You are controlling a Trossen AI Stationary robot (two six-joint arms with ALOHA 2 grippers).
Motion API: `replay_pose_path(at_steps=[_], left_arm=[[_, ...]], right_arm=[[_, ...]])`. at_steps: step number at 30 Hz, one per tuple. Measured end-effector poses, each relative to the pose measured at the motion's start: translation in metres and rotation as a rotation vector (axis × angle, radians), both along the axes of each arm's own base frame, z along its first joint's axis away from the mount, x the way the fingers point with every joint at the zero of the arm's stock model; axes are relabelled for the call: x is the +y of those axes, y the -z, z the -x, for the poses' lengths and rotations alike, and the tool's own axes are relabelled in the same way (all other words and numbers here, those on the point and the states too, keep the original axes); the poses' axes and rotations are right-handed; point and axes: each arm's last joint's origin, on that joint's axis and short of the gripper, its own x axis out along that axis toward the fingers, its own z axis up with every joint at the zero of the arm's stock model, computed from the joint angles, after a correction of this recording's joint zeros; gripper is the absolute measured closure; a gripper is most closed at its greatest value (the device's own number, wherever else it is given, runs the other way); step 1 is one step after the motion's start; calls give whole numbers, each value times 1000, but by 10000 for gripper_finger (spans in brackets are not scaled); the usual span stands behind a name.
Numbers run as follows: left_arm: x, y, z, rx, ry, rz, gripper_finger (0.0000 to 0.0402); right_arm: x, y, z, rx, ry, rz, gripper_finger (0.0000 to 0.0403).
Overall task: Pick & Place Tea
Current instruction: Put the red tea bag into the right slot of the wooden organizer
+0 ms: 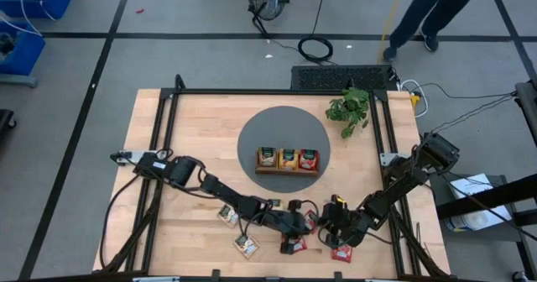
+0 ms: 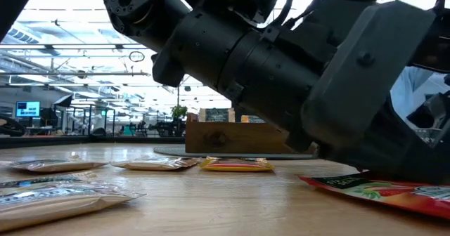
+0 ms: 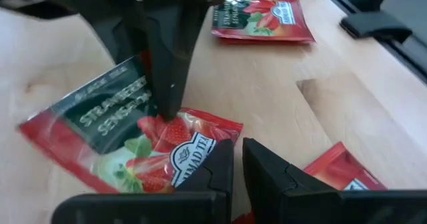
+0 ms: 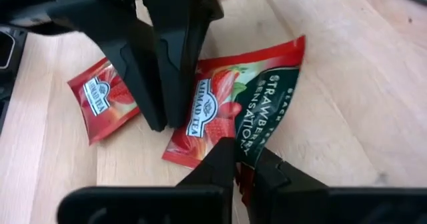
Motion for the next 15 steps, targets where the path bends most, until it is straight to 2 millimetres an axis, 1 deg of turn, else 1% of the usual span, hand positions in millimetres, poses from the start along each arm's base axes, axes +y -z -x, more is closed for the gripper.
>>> replay_pose_path(at_steps=[5, 9, 11, 12, 15], left_arm=[[-8, -4, 3, -28, 50, -45, 360], [-18, -20, 8, -46, 90, -47, 360], [-22, -34, 12, -49, 113, -59, 360], [-24, -43, 14, -61, 124, -64, 360], [-28, -79, 24, -74, 136, -71, 360]], right_arm=[[3, -1, 3, -5, -24, 17, 399], [5, -5, 4, -18, -51, 30, 401], [5, -9, 4, -33, -67, 35, 401], [5, -12, 4, -42, -73, 34, 401], [5, -23, 5, -78, -101, 39, 402]])
